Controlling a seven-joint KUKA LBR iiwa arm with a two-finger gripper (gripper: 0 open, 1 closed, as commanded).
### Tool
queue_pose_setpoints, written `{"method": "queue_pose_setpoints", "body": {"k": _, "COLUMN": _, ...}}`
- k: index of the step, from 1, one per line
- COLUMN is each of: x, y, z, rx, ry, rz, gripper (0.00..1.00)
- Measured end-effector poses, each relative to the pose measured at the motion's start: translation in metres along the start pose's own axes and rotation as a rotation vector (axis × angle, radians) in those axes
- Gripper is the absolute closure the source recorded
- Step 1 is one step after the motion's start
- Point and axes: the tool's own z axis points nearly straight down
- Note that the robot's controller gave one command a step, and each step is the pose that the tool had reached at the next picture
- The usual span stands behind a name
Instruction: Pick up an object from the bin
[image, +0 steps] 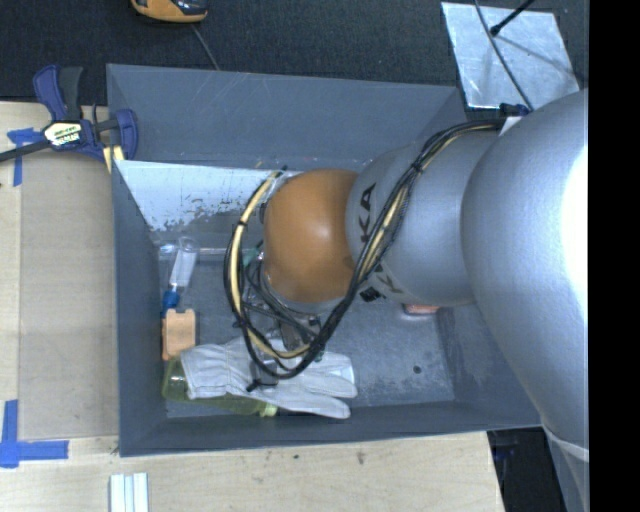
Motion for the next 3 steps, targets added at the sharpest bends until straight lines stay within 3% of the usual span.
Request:
{"method": "queue_pose_setpoints", "body": {"k": 1, "x": 0.013, "y": 0.025, "z": -0.029, "rx": -0.008, "ry": -0.002, "rz": -0.070, "gripper": 0.00}}
{"method": "queue_pose_setpoints", "body": {"k": 2, "x": -0.001, "y": 0.050, "z": 0.030, "rx": 0.008, "ry": 0.006, "rz": -0.208, "gripper": 0.00}}
{"method": "queue_pose_setpoints", "body": {"k": 3, "x": -0.002, "y": 0.050, "z": 0.025, "rx": 0.008, "ry": 0.004, "rz": -0.211, "gripper": 1.00}}
